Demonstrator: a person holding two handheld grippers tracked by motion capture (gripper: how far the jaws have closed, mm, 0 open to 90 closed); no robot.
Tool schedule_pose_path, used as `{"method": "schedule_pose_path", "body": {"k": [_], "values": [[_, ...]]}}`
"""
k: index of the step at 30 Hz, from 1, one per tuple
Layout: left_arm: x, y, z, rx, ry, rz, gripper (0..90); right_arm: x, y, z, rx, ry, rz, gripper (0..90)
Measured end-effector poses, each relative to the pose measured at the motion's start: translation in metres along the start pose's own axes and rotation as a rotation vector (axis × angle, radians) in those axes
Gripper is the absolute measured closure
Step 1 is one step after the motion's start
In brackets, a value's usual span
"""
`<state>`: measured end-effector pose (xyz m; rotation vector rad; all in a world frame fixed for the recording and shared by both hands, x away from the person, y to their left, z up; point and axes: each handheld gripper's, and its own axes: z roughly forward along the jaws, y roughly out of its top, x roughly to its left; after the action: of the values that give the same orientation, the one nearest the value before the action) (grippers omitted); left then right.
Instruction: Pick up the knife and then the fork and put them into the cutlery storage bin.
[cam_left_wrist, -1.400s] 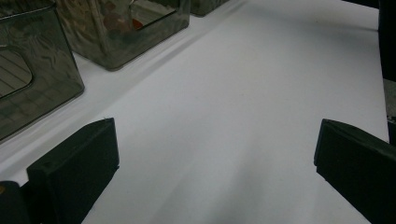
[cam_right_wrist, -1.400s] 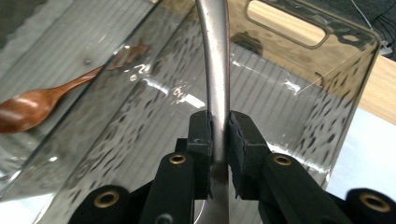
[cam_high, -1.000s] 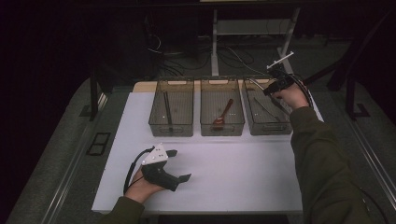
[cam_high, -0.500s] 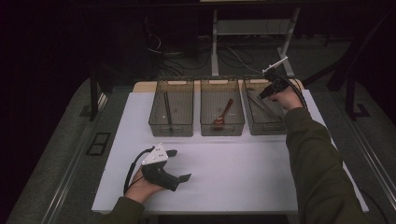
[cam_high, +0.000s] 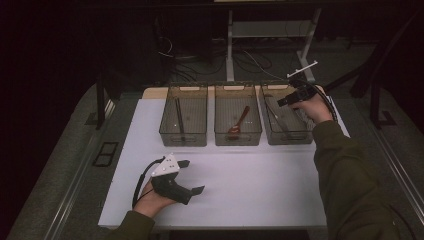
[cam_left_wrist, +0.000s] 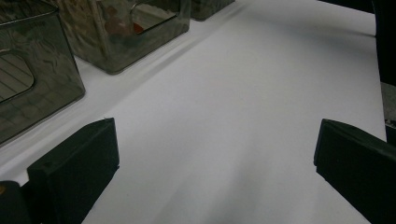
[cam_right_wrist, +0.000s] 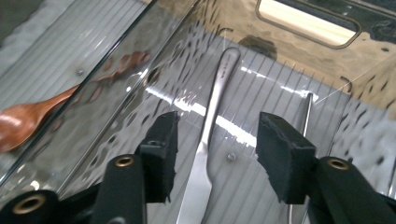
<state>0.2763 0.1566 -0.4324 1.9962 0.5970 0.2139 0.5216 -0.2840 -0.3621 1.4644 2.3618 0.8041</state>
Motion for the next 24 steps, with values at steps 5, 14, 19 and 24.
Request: {"method": "schedule_pose_path", "body": {"k": [5,14,19,24], "values": [[0.000,0.000,0.000,-0.001,0.000,0.000,0.0,0.002,-0.007,-0.017,-0.072,0.019,-0.016,38.7],[0.000,0.000,0.000,0.000,0.004,0.001,0.0,0.009,-0.020,-0.040,-0.199,0.015,-0.001,29.2],[0.000,0.000,0.000,0.001,0.008,0.001,0.0,0.015,-0.029,-0.048,-0.248,0.010,-0.006,27.1],[0.000,0.000,0.001,0.003,0.008,0.003,0.0,0.021,-0.038,-0.053,-0.278,0.020,-0.014,23.9]]}}
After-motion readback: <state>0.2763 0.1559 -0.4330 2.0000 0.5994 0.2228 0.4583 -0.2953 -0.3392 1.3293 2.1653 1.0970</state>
